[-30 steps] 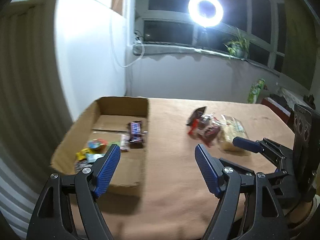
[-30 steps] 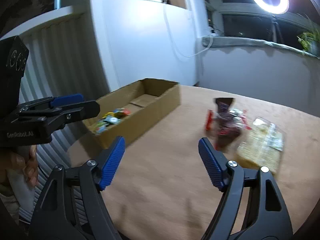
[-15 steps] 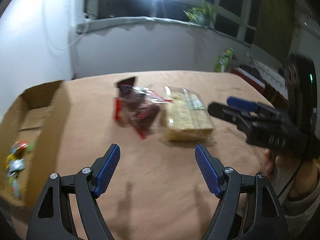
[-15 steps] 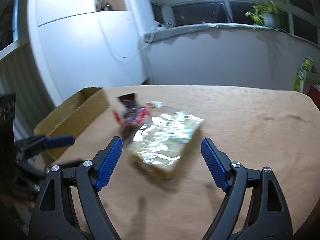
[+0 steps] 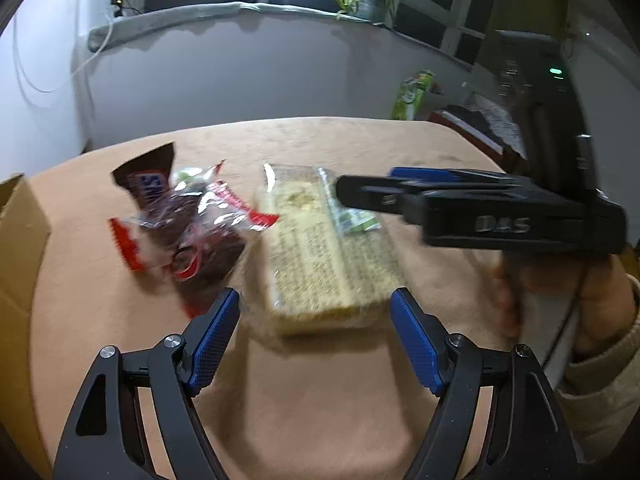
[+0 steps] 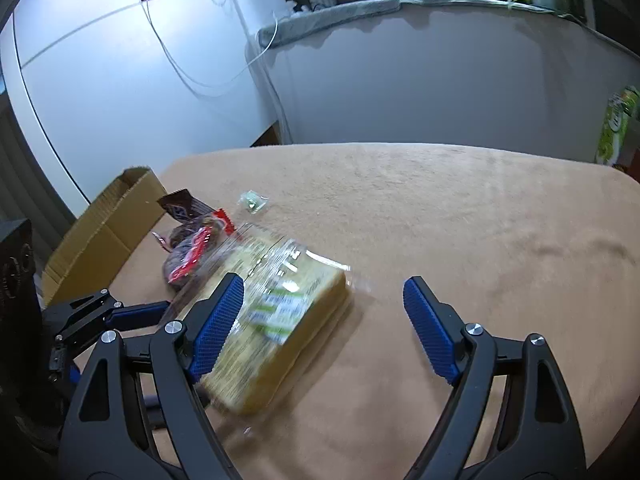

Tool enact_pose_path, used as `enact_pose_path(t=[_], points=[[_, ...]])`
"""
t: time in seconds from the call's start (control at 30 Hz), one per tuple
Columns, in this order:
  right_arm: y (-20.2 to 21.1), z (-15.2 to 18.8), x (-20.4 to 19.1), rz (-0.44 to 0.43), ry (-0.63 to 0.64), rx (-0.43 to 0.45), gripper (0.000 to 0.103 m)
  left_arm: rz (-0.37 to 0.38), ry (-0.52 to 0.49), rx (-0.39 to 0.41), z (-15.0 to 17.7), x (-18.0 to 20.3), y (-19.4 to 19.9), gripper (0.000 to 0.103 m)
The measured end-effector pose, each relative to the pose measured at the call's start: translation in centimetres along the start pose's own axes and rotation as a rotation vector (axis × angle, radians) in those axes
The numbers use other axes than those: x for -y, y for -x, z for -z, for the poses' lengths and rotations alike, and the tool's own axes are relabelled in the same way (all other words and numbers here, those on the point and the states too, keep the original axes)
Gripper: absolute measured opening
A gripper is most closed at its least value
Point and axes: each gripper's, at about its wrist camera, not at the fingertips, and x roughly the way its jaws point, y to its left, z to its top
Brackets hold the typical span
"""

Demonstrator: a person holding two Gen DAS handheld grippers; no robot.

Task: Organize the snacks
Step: 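Grasp the wafer bread package with the left tool while the right grips its other end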

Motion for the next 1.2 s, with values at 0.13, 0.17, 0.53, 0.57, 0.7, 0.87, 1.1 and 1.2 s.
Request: enact_pose_path(t=[0.13,0.17,0.53,0.57,0.7,0.87,1.1,1.2], points=[[-1.9,-0.6,0.4,-0.032,-0.005,-0.038,0.085,0.037,0.007,0.008,-0.2,-0.3,-0.4,0.077],[-2.1,-0.6,0.6,-0.054,-0.012,-0.041,0.085,0.051,0.016,0.010,-0.1,-0.5,-0.5,0.077],[-2.9,0.1,0.8,-0.156,-0.040,-0.054,0.066,0.114,0.067,0.013,0.2,-1.0,-0.9,0.075],[-2.9,0.1,0.7,-0.155,-0.042,-0.052,0.066,0.111,0.064,0.014,0.1,-1.0,-0.9,0.075],[-2.0,0.5,-0.1,-0.133,-0.046,-0.026,0.064,0.114,0.059,0.023,-0.3,-0.6,-0.7,0.075],[0.2,1.1,-0.5,-0.123,-0.074,0.018,0.064,0.130,0.074,0.045,-0.5,0.2,0.5,0.073],[3.9,0.9,-1.2,-0.103,-0.074,0.083,0.064,0.132,0.029,0.099,-1.3,2.1,3.4,0.073],[5.6,0.4,-1.9,-0.098,-0.061,0.115,0.064,0.132,0.014,0.127,-1.3,2.4,4.9,0.073]])
